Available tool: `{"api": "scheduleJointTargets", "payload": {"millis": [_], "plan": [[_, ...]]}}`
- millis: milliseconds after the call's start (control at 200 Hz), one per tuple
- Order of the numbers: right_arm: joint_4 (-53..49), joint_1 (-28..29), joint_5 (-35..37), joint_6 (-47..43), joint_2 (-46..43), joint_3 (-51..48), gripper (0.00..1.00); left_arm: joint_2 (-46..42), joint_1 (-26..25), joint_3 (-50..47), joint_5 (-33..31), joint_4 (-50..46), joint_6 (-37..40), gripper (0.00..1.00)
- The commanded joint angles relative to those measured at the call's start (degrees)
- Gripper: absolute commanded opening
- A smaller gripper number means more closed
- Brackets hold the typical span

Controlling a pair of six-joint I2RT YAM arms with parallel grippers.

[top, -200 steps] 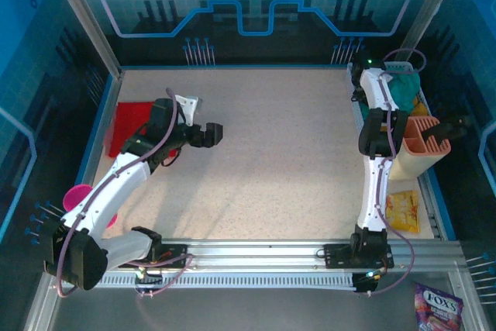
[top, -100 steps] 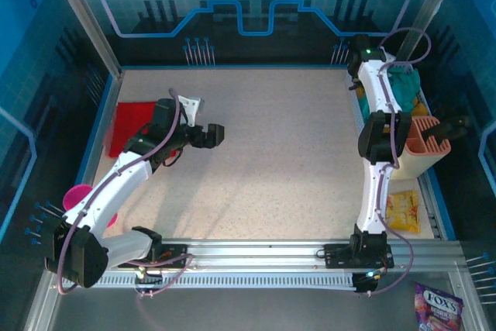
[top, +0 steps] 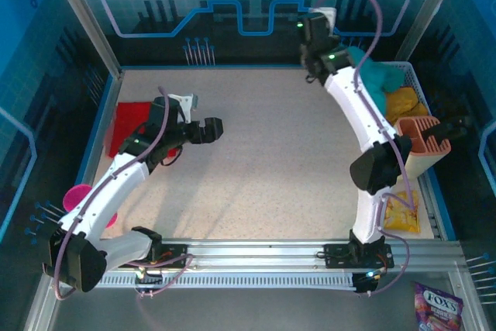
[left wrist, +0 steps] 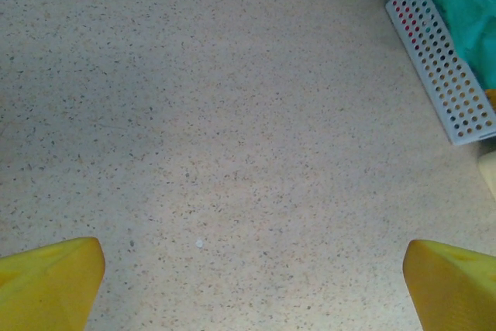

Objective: Fold and stack the t-shirts

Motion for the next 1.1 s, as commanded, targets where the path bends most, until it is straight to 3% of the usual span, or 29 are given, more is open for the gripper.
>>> {"api": "scheduleJointTargets", "payload": {"millis": [0, 95, 240, 420, 525, 580, 685, 931, 976, 1016, 1096], "plan": [[8.4, 7.2, -9.6, -11.6, -5.6, -0.2, 0.0, -2.5, -0.5, -0.4, -1.9, -0.5, -3.8, 0.99], [6.7, 12.9, -16.7, -12.8, -7.8, -0.8, 0.0, -4.4, -0.5, -2.9, -3.4, 0.4, -5.5, 0.99], [1.8, 16.8, -17.1, -6.7, -10.3, -4.5, 0.02, -6.2, -0.5, -5.0, -5.7, -0.1, -6.7, 0.99], [-5.8, 12.9, -12.5, 4.5, -12.9, -13.0, 0.0, -8.7, -0.5, -6.6, -6.7, -2.1, -9.6, 0.99], [-9.3, 9.8, -17.8, 11.0, -15.5, -21.3, 0.0, -11.0, -0.5, -7.7, -6.8, -3.1, -10.3, 0.99], [-5.7, 9.4, -21.4, 11.4, -18.4, -28.9, 0.0, -11.8, -0.5, -8.3, -7.6, -3.3, -10.3, 0.99], [-2.1, 9.0, -21.7, 13.4, -22.8, -39.8, 0.0, -11.8, -0.5, -8.3, -8.4, -4.1, -9.8, 0.99], [-6.8, 4.2, -18.5, 17.6, -25.0, -50.6, 0.08, -9.5, -0.5, -9.4, -8.0, -3.9, -12.1, 0.99], [-7.7, 3.1, -17.3, 18.2, -24.9, -52.0, 0.15, -8.7, -0.5, -9.6, -8.0, -3.9, -13.1, 0.93], [-8.8, 2.5, -16.2, 18.8, -24.8, -52.8, 0.3, -8.0, -0.5, -10.0, -8.3, -3.6, -14.4, 0.87], [-8.7, 2.3, -16.8, 16.9, -26.1, -54.5, 0.8, -6.1, -0.5, -11.3, -8.6, -2.0, -16.4, 0.77]]}}
